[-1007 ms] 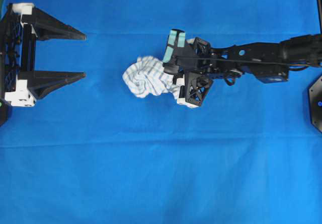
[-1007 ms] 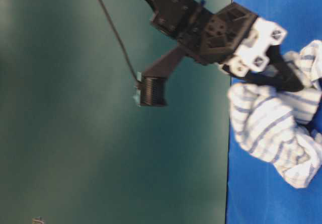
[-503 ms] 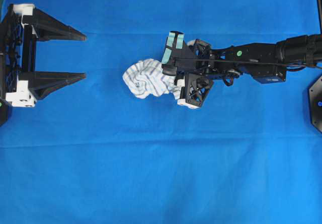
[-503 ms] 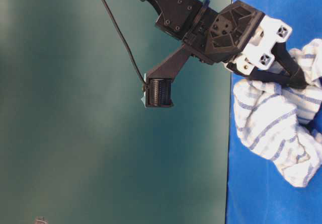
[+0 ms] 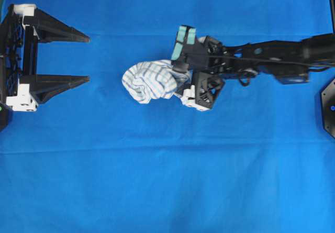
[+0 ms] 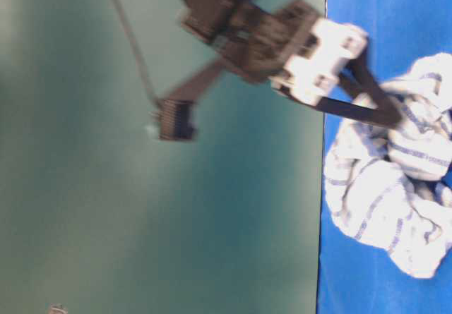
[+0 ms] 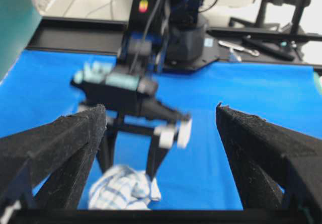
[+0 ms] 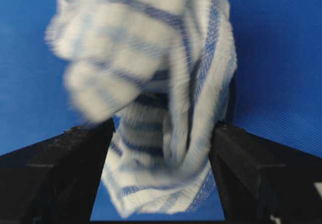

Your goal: Hand over the towel.

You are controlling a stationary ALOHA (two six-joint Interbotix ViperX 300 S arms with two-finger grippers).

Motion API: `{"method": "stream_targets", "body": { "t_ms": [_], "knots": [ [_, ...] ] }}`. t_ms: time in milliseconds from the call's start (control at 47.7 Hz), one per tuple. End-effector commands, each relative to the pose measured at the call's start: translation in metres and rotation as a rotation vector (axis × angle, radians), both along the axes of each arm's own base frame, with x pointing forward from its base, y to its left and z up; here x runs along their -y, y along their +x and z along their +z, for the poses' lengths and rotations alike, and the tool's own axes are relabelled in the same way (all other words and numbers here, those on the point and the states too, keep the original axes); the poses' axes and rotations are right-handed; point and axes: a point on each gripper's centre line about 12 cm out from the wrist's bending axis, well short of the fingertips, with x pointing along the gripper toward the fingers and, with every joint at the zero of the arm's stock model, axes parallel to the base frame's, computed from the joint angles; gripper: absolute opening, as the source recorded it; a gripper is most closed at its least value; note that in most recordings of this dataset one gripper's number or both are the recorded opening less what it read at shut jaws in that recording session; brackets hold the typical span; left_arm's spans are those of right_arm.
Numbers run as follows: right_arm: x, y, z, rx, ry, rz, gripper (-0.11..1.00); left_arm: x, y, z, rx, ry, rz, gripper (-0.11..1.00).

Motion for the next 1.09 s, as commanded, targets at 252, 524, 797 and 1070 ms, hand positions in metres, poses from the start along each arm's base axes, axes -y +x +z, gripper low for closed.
{"method": "stream_targets", "body": {
  "t_ms": [252,524,797,1070],
  "knots": [
    [-0.009,-0.042,0.119,0.404,-0.099,0.024,0.71,0.000,0.000,0.006,0.018,-0.001,0.002,0.93],
    [-0.017,-0.085,0.163,0.742,-0.180,0.037,0.71,0.000,0.000,0.005,0.017,0.002,0.002,0.93],
    [-0.021,-0.103,0.152,0.766,-0.185,0.040,0.71,0.000,0.000,0.002,0.009,0.004,0.002,0.93],
    [-0.021,-0.103,0.152,0.775,-0.186,0.039,0.71,0.000,-0.002,0.003,0.012,0.002,0.002,0.93]
  ]
}}
